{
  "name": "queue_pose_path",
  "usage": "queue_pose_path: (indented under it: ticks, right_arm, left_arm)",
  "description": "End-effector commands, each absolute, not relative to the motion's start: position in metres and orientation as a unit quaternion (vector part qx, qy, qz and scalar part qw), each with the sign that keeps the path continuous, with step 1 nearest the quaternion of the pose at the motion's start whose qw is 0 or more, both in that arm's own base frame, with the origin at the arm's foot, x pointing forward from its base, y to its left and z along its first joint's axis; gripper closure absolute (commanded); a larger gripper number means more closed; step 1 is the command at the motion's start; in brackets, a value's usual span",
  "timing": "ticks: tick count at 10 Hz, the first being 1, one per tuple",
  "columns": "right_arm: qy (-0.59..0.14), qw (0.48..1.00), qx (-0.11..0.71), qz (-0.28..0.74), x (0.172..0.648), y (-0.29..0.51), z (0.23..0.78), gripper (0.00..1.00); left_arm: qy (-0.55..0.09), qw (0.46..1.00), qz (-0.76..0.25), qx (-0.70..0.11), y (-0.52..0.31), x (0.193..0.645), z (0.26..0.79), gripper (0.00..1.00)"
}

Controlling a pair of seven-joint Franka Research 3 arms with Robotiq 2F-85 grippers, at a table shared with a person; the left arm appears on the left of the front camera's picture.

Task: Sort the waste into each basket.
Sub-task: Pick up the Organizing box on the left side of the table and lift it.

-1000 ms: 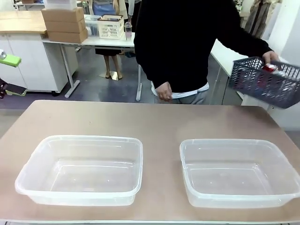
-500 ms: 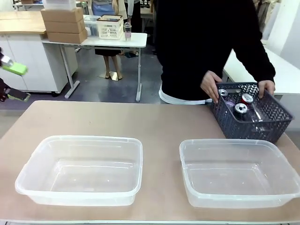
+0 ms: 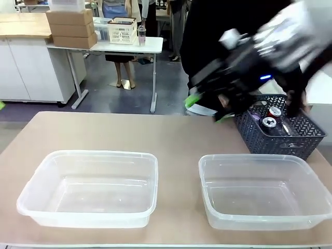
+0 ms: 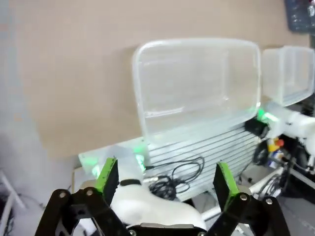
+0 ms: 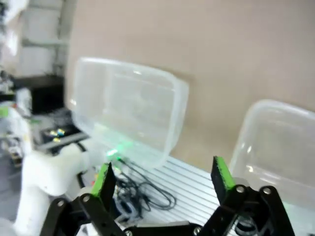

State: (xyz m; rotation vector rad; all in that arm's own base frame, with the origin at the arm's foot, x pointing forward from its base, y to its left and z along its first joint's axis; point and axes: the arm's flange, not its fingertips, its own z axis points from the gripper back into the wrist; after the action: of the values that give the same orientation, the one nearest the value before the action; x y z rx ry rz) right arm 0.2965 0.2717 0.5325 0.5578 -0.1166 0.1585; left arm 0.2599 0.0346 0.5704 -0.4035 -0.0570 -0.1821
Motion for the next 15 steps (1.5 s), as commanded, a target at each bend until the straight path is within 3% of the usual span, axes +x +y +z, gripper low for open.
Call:
queue_pose_path:
  ticks: [1,2,3,4,7,8,11,15]
  right_arm:
    - [-0.037,0.979,0.179,0.090,0.330,0.307,0.499,0.00]
    - [-0.027,0.979,0.165,0.119,0.320,0.328,0.480,0.00]
    - [0.002,0.976,0.154,0.154,0.308,0.328,0.471,0.00]
    - [-0.027,0.973,0.194,0.118,0.312,0.322,0.476,0.00]
    - [-0.009,0.973,0.179,0.142,0.313,0.328,0.462,0.00]
    - [0.047,0.985,0.136,0.095,0.307,0.371,0.439,0.00]
    - [0.045,0.995,0.083,-0.024,0.279,0.412,0.397,0.00]
    - [-0.018,0.996,0.040,-0.083,0.274,0.418,0.368,0.00]
  left_arm:
    - [0.007,0.972,-0.116,-0.205,0.007,0.253,0.535,0.00]
    - [0.012,0.976,-0.115,-0.187,-0.006,0.255,0.515,0.00]
    - [0.010,0.964,-0.105,-0.246,-0.021,0.266,0.490,0.00]
    - [0.008,0.974,-0.117,-0.193,0.010,0.254,0.533,0.00]
    - [0.012,0.971,-0.125,-0.205,-0.005,0.256,0.511,0.00]
    - [-0.010,0.986,-0.084,-0.141,-0.023,0.261,0.491,0.00]
    - [-0.027,0.996,-0.039,-0.078,-0.039,0.253,0.430,0.00]
    - [0.010,0.999,-0.020,-0.047,-0.046,0.258,0.351,0.00]
